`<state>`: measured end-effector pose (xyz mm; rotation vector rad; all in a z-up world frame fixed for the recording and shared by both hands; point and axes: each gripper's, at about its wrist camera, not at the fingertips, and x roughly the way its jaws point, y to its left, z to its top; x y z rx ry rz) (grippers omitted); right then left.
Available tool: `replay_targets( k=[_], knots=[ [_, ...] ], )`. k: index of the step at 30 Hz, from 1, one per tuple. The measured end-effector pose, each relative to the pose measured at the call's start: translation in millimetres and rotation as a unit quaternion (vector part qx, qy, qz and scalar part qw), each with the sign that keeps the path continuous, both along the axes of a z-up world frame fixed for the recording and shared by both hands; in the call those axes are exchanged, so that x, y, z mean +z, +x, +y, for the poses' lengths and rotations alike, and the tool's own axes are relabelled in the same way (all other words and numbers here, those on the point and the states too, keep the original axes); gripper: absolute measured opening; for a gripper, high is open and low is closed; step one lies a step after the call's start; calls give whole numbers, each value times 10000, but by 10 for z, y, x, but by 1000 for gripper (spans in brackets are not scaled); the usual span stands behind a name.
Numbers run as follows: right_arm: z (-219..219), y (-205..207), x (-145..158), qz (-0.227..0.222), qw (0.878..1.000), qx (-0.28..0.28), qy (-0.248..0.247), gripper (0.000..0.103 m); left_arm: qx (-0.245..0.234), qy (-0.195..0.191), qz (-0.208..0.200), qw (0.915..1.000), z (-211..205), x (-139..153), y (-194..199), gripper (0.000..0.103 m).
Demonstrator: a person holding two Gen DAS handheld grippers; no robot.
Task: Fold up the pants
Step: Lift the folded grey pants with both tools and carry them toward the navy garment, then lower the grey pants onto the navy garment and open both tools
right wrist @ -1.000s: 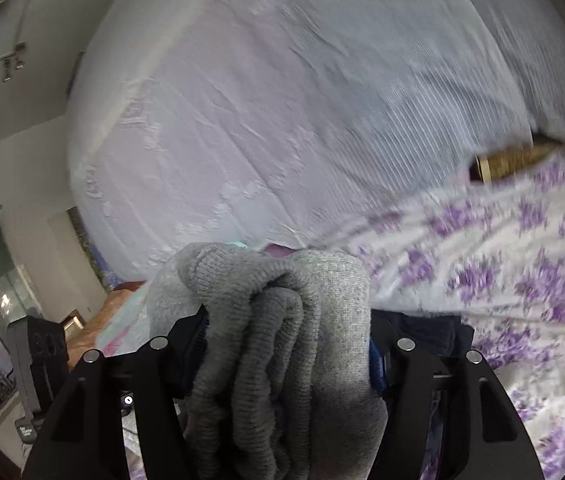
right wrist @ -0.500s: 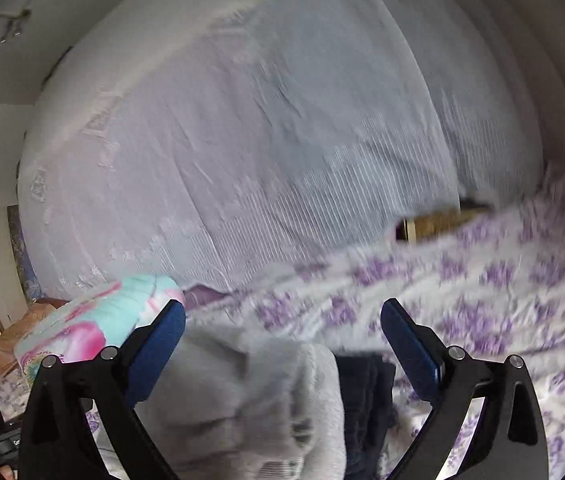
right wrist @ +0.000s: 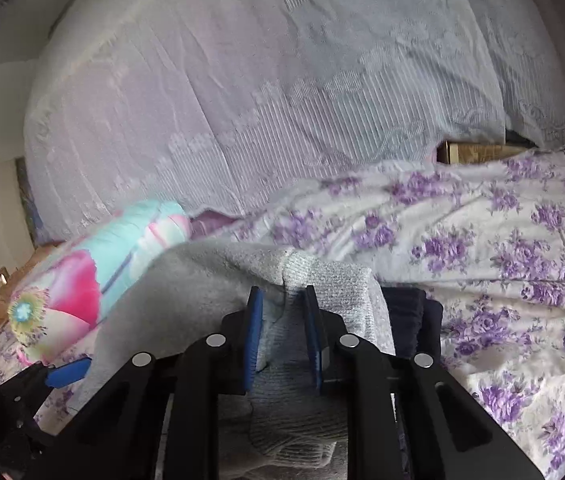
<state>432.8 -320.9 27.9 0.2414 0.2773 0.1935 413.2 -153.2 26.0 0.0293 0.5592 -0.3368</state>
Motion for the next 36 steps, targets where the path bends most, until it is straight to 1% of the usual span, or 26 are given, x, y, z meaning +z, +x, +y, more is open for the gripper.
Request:
replay_targets(
  k=[1, 2, 3, 4, 5, 6, 7, 8, 10, 13, 15, 17, 20, 22, 26, 28, 29, 31, 33, 35, 36],
  knots=[
    [-14, -91, 7, -146, 9999, -20, 47, 30, 50, -76, -106, 9999, 26, 27, -40, 98],
    [-31, -200, 26, -273, 9995, -125, 96, 47, 112, -119, -195, 9997, 63, 49, -99, 98],
    [-50, -291, 56, -371, 9988, -294, 131, 56, 157, -134, -263, 9994, 76, 67, -140, 98],
    [-71, -369, 64, -441, 9977, -482, 151, 67, 213, -134, -370, 9990, 87, 100, -202, 98],
    [-93, -464, 56, -495, 9963, -694, 138, 69, 245, -126, -439, 9987, 92, 126, -269, 98],
    [-95, -553, 22, -479, 9957, -793, 82, 69, 266, -114, -484, 9984, 95, 144, -339, 98],
    [-96, -592, -9, -415, 9955, -848, 4, 73, 281, -88, -496, 9983, 95, 158, -432, 98],
    [-71, -684, -53, -270, 9952, -930, -131, 80, 295, -63, -482, 9984, 92, 165, -515, 98],
    [-61, -843, -73, -143, 9943, -1034, -201, 90, 312, 3, -386, 9988, 77, 162, -688, 98],
    [-43, -1218, -73, -234, 9921, -1226, -149, 100, 294, 99, -340, 9989, 58, 163, -1022, 98],
    [10, -1444, -94, -225, 9919, -1240, -140, 100, 351, 257, -412, 9982, 33, 168, -1246, 98],
    [72, -1634, -139, -59, 9908, -1340, -176, 100, 368, 366, -470, 9975, 18, 179, -1490, 98],
    [153, -1884, -178, 192, 9872, -1573, -162, 100, 398, 413, -486, 9972, 33, 187, -1763, 98],
    [192, -2041, -197, 169, 9891, -1464, -38, 100, 457, 449, -465, 9969, 49, 176, -1898, 98],
    [300, -2359, -176, -222, 9863, -1630, -127, 100, 666, 600, -380, 9952, 103, 152, -2070, 98],
    [276, -2402, -184, -323, 9880, -1511, -9, 100, 807, 594, -424, 9941, 151, 157, -2117, 98],
    [245, -2384, -199, -287, 9903, -1351, 118, 100, 845, 557, -450, 9938, 177, 162, -2124, 98],
    [191, -2276, -230, -35, 9940, -1027, 374, 100, 898, 516, -450, 9936, 216, 170, -2096, 98],
    [175, -2129, -291, 377, 9949, -756, 544, 100, 967, 535, -433, 9929, 245, 167, -2059, 98],
    [185, -2041, -323, 598, 9944, -629, 605, 100, 978, 482, -373, 9933, 275, 172, -2026, 98],
    [198, -2023, -328, 639, 9940, -651, 596, 100, 964, 436, -348, 9938, 287, 176, -2018, 98]
  ],
)
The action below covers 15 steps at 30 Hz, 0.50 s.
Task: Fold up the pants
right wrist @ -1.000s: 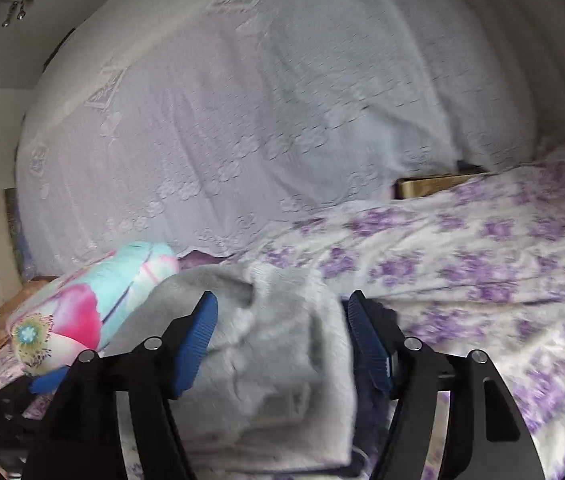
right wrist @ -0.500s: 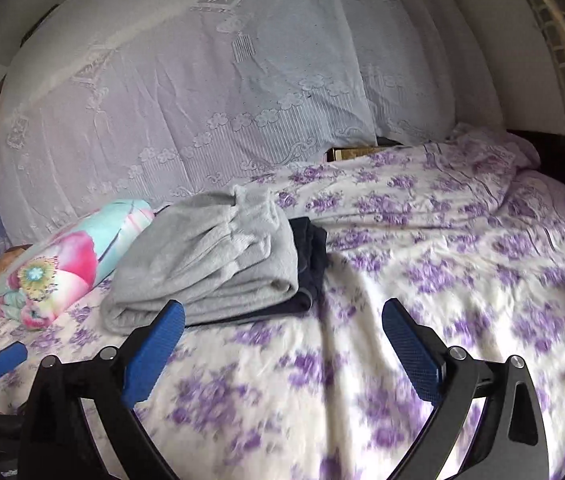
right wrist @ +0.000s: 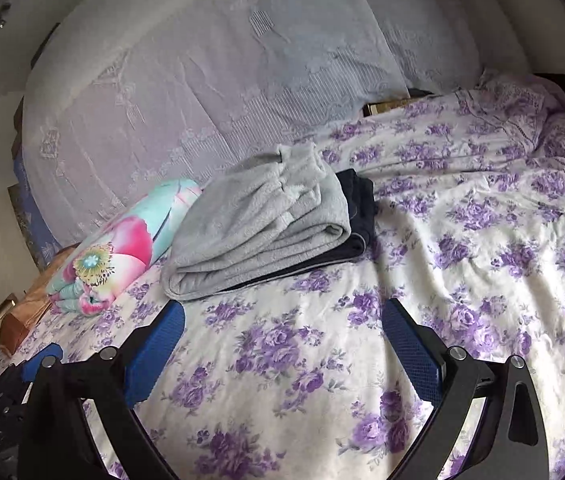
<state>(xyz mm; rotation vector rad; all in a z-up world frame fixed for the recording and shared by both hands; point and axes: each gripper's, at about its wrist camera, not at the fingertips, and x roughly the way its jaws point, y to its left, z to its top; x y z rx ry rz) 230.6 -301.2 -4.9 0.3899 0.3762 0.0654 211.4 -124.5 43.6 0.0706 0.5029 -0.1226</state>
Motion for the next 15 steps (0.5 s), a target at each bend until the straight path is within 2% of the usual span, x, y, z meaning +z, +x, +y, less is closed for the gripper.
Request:
replay_targets(
  k=[4, 11, 15],
  knots=[
    [50, -2, 3, 17, 9999, -87, -96, 100, -23, -18, -39, 10000, 8, 11, -6, 98],
    [277, -190, 157, -507, 9939, -380, -901, 100, -92, 73, -81, 9999, -32, 18, -29, 98],
    [327, -189, 182, -526, 9922, -339, -1077, 100, -79, 10, -76, 9999, -8, 25, -34, 98]
  ],
)
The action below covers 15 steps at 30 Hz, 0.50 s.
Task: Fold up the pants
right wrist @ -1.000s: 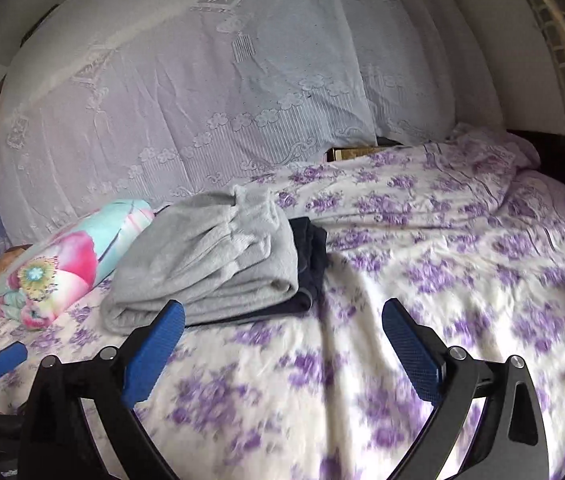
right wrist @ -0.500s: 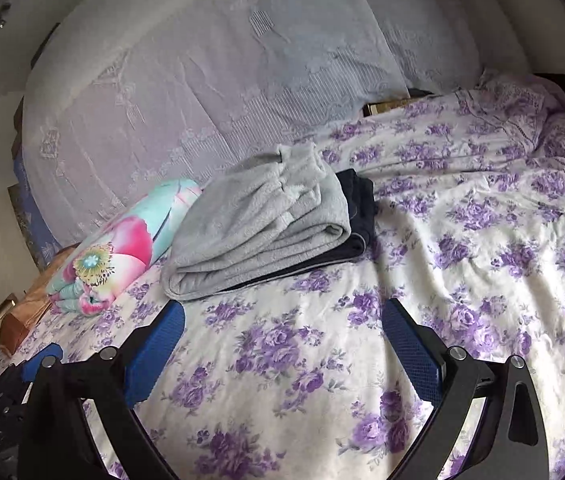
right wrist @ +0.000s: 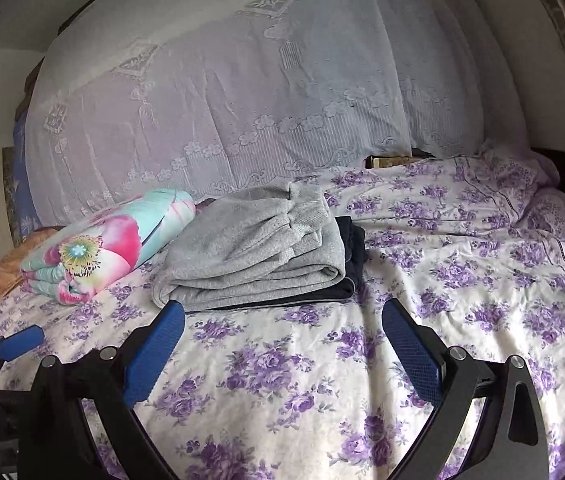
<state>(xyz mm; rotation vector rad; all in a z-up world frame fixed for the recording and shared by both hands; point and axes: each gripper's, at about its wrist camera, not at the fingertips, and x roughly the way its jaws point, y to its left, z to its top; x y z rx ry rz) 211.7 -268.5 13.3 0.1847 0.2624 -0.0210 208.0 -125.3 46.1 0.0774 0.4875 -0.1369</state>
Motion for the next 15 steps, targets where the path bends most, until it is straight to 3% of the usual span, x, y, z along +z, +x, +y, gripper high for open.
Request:
replay_targets(
  k=[6, 11, 15],
  knots=[
    [-47, 109, -43, 285, 9992, 187, 188, 100, -127, -96, 265, 9995, 8, -64, 66, 98],
    [-185, 266, -96, 500, 9962, 288, 655, 100, -96, -574, 1381, 9887, 148, -336, 409, 98],
    [-183, 487, 6, 289, 9975, 220, 610, 100, 162, -984, 1826, 9781, 293, -475, 538, 98]
  ],
)
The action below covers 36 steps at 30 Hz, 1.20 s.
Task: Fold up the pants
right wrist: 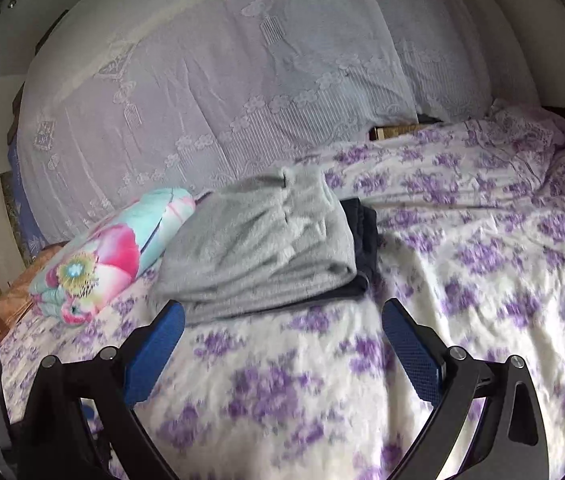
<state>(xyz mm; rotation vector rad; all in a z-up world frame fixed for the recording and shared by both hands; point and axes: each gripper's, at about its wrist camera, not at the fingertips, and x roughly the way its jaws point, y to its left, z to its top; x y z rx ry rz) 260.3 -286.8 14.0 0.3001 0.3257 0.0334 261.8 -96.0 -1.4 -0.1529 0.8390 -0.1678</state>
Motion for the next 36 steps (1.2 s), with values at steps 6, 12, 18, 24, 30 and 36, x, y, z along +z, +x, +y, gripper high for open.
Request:
replay_targets(
  k=[6, 12, 18, 24, 30, 36],
  knots=[
    [126, 553, -12, 237, 9992, 10, -332, 100, 197, 28, -356, 9992, 27, 53, 96, 98],
    [44, 970, 51, 240, 9977, -359, -519, 100, 117, 518, -998, 9936, -170, 219, 460, 98],
    [-304, 1411, -246, 1251, 9915, -284, 231, 100, -6, 549, -937, 9941, -275, 213, 815, 98],
    [-186, 1136, -147, 733, 9970, -267, 1, 99, 40, 398, -1016, 9940, -225, 224, 780, 98],
    [-144, 647, -131, 702, 9951, -690, -36, 100, -12, 394, -1045, 9937, -181, 222, 587, 98],
    [-100, 206, -247, 1091, 9936, -292, -6, 99, -103, 217, -1214, 9923, -101, 280, 158, 98]
  ],
)
